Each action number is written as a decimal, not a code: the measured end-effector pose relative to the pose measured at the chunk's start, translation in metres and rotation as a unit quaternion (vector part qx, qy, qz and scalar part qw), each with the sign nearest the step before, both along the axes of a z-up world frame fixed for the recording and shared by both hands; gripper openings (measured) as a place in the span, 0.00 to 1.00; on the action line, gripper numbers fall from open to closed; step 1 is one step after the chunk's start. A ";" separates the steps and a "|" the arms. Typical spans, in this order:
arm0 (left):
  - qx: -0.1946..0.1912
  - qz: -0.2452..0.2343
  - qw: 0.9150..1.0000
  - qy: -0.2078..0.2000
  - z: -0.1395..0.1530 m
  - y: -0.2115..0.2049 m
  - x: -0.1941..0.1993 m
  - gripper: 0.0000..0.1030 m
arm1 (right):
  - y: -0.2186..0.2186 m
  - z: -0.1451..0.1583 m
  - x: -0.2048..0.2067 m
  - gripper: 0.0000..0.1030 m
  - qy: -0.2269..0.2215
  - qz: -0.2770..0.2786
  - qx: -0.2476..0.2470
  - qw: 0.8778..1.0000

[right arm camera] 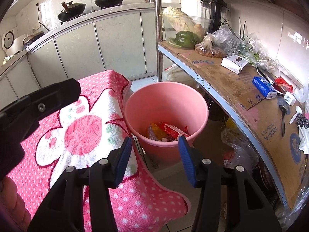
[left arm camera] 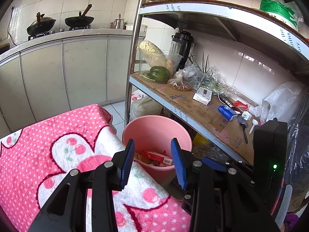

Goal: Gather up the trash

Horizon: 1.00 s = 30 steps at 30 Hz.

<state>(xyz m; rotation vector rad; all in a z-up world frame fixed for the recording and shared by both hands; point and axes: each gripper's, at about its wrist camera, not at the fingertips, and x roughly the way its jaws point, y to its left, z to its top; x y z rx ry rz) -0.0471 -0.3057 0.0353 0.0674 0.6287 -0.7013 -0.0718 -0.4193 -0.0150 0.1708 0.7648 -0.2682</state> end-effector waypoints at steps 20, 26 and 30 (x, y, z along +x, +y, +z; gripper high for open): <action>0.004 0.000 1.000 -0.012 0.005 0.004 -0.008 0.37 | 0.004 0.002 -0.003 0.50 0.000 0.000 -0.004 1.000; 0.004 -0.001 1.000 -0.012 0.005 0.004 -0.008 0.37 | 0.004 0.002 -0.003 0.50 0.000 0.000 -0.003 1.000; 0.004 -0.002 1.000 -0.012 0.005 0.004 -0.008 0.37 | 0.003 0.000 -0.003 0.50 0.001 0.001 -0.003 1.000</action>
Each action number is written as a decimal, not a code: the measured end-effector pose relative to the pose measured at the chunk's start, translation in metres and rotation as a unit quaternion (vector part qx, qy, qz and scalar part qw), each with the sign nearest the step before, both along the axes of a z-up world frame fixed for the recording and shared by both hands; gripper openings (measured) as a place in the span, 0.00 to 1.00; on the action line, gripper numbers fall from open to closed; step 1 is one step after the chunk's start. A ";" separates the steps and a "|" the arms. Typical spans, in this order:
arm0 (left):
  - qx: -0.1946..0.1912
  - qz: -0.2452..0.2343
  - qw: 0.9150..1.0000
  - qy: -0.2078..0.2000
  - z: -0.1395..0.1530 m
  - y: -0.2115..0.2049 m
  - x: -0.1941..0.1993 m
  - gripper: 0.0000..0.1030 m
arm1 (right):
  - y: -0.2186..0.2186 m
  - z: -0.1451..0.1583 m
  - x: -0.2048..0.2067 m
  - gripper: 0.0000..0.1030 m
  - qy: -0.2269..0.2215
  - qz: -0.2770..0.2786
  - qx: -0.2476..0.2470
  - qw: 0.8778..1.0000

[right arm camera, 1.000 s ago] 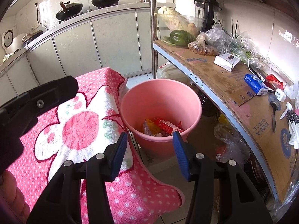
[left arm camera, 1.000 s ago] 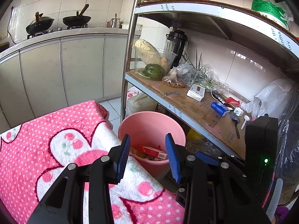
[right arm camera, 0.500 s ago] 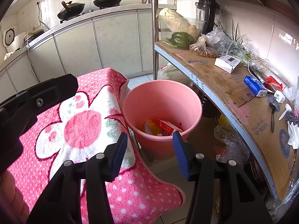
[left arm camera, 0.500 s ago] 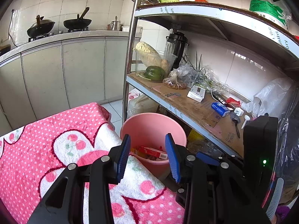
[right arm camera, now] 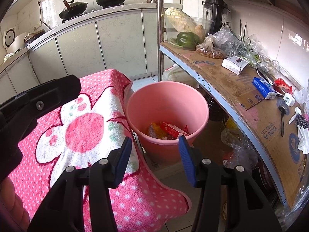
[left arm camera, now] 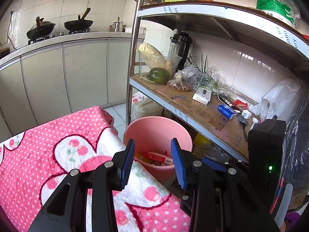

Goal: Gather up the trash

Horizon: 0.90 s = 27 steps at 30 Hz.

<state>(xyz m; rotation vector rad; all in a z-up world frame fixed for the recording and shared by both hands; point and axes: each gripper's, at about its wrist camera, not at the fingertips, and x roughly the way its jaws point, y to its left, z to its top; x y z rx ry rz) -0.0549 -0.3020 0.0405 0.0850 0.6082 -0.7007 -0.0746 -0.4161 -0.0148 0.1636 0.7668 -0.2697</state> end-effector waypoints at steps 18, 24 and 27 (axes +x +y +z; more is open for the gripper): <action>0.002 -0.004 1.000 0.000 -0.003 -0.003 -0.001 0.37 | -0.001 -0.002 0.001 0.50 0.002 0.000 0.001 1.000; 0.003 -0.005 1.000 0.000 -0.003 -0.004 -0.001 0.37 | -0.001 -0.002 0.001 0.50 0.003 0.000 0.001 1.000; 0.003 -0.006 1.000 0.001 -0.003 -0.004 -0.001 0.37 | -0.002 -0.003 0.001 0.50 0.003 0.000 0.001 1.000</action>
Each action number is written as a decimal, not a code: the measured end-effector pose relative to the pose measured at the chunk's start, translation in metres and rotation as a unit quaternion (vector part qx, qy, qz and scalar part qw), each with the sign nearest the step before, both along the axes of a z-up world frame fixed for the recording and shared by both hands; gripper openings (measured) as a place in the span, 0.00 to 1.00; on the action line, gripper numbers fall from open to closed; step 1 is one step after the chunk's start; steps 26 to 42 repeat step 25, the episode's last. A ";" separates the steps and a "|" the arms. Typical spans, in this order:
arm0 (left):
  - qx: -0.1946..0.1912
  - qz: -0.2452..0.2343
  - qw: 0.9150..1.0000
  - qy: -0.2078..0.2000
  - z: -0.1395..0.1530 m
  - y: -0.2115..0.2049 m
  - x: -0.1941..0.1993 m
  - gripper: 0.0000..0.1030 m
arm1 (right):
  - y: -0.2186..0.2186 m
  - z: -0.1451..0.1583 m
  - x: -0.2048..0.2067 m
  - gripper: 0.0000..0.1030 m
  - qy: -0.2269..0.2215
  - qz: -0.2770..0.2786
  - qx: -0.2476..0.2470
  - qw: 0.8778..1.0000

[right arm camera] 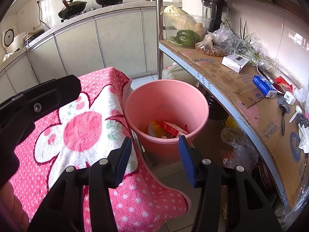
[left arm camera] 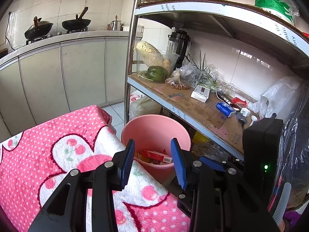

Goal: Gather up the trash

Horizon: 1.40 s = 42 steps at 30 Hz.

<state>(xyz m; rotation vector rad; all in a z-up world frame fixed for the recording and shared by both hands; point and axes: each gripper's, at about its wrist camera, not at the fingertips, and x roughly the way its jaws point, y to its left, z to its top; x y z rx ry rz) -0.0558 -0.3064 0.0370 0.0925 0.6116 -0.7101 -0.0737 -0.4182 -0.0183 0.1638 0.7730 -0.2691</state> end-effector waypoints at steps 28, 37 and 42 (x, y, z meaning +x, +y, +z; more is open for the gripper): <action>0.003 -0.010 1.000 0.007 -0.005 0.000 0.000 0.37 | -0.001 -0.002 0.002 0.50 0.003 0.001 0.000 1.000; 0.003 -0.010 1.000 0.007 -0.005 0.000 0.000 0.37 | -0.001 -0.002 0.002 0.50 0.003 0.001 0.000 1.000; 0.003 -0.010 1.000 0.007 -0.005 0.000 0.000 0.37 | -0.001 -0.002 0.002 0.50 0.003 0.001 0.000 1.000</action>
